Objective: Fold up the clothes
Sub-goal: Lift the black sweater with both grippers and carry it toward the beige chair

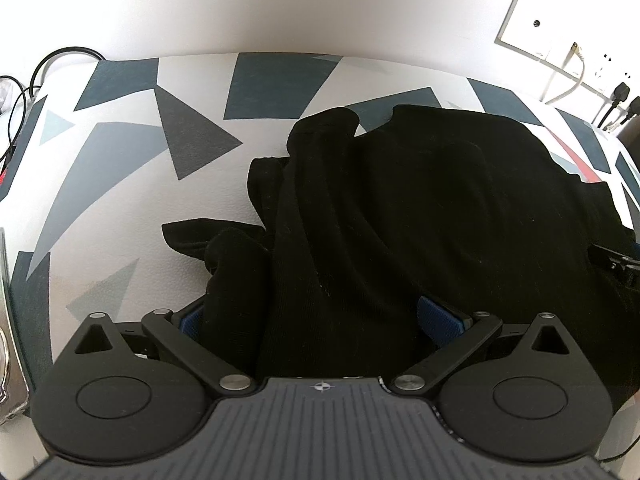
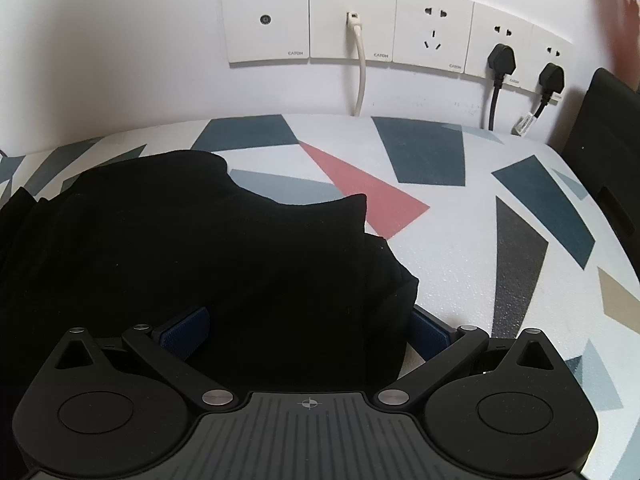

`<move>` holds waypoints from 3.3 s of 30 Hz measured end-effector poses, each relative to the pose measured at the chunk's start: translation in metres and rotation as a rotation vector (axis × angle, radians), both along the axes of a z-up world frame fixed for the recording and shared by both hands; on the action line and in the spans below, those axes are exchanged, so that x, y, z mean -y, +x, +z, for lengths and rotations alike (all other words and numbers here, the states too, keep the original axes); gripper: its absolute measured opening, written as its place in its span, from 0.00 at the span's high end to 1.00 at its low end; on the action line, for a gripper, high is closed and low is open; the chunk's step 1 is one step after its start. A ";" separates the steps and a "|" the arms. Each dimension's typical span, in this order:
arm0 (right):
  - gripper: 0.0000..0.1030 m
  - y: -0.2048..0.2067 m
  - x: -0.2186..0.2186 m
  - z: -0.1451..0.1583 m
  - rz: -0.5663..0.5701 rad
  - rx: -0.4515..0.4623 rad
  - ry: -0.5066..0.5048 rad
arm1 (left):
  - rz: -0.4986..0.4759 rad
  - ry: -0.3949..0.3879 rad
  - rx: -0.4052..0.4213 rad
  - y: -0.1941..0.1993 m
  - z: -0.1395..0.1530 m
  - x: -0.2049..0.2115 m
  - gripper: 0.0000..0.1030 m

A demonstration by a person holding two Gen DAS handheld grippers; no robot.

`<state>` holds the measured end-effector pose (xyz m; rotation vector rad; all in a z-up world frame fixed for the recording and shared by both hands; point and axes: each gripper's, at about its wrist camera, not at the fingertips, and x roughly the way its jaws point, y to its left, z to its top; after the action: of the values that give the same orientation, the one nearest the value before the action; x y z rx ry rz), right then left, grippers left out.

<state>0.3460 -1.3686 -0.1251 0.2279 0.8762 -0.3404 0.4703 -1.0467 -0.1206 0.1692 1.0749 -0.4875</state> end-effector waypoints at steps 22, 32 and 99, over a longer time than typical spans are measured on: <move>0.58 0.020 -0.033 0.005 0.230 0.059 0.021 | 0.073 -0.041 0.075 -0.027 0.016 -0.015 0.50; 0.82 0.048 -0.078 0.054 0.512 0.186 0.261 | 0.204 -0.158 0.172 -0.092 0.067 -0.082 0.76; 0.83 -0.229 -1.092 0.175 1.620 0.041 0.459 | 1.493 -0.068 0.419 -0.642 0.136 -0.914 0.76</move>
<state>0.1171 -0.2767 0.0499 -0.1034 0.8403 1.3718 -0.1718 -0.1325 0.0151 -0.5623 0.5304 0.8306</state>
